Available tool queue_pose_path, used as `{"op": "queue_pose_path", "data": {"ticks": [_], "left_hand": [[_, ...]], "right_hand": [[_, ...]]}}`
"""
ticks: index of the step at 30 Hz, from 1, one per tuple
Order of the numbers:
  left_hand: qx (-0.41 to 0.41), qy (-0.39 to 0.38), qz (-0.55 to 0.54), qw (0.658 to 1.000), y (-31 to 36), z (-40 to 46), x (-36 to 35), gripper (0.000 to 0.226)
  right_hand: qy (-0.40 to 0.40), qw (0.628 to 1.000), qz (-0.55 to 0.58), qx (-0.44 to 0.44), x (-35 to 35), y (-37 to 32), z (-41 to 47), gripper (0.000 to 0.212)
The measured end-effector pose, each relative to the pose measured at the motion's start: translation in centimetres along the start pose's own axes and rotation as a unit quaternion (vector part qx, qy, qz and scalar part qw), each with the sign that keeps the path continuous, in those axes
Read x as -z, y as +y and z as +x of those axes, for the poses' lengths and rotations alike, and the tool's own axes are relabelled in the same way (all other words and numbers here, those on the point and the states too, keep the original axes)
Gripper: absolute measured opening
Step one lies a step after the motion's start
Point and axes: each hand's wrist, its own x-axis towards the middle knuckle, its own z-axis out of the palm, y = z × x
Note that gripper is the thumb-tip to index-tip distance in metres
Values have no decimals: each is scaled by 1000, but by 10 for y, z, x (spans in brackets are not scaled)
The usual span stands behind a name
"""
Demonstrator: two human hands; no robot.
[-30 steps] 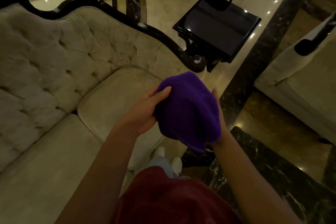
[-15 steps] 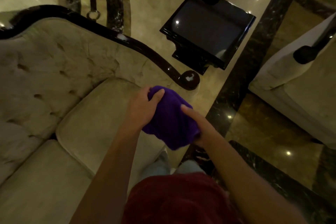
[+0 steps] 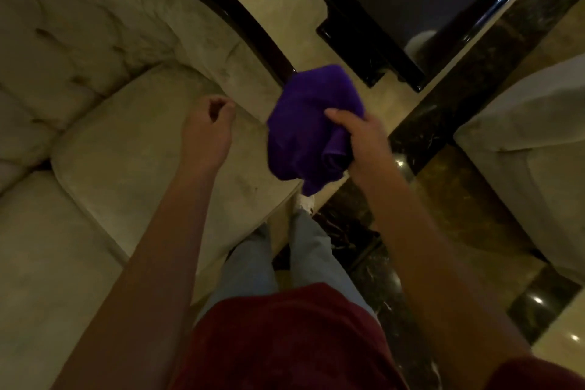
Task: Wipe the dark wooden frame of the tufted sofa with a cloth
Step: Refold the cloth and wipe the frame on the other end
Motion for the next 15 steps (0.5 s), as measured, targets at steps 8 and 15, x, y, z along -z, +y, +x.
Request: {"op": "queue_pose_path", "data": {"ticks": [8, 15], "left_hand": [[81, 53, -63, 993, 19, 64, -79, 68], [80, 41, -57, 994, 12, 119, -108, 91]], "right_hand": [[119, 916, -224, 311, 22, -41, 41, 22], [76, 790, -503, 343, 15, 42, 97, 32]]}}
